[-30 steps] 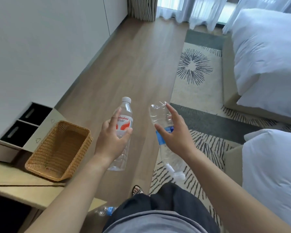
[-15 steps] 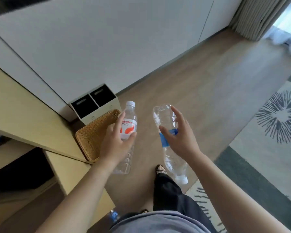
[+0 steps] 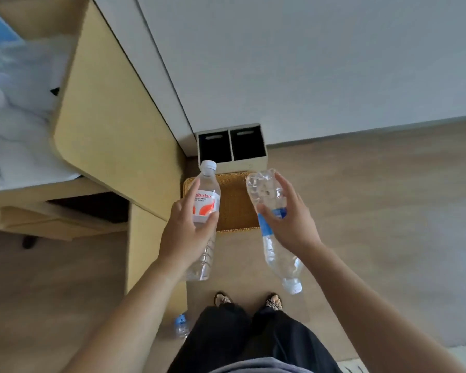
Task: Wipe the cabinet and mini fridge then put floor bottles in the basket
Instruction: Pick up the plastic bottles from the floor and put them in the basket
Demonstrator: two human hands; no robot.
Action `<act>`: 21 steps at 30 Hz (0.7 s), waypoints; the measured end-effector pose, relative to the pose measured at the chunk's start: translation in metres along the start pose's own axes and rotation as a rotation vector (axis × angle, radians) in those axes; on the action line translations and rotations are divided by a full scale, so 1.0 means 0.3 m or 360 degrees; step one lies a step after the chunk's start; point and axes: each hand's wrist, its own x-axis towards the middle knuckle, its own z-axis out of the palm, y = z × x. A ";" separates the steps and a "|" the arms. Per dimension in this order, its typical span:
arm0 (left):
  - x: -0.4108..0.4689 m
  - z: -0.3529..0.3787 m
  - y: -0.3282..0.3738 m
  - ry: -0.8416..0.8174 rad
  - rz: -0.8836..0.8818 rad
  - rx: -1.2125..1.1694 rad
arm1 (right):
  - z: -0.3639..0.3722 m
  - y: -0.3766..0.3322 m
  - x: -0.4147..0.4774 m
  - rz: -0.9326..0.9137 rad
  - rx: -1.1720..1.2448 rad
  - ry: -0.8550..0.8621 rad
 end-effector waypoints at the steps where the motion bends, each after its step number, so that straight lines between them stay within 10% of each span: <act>1: 0.016 -0.012 -0.021 0.0027 -0.0027 -0.0002 | 0.025 -0.014 0.030 -0.0022 -0.0006 -0.0062; 21: 0.646 -0.119 -0.200 0.0062 -0.0273 -0.0186 | 0.199 -0.205 0.668 -0.0084 -0.0376 -0.0260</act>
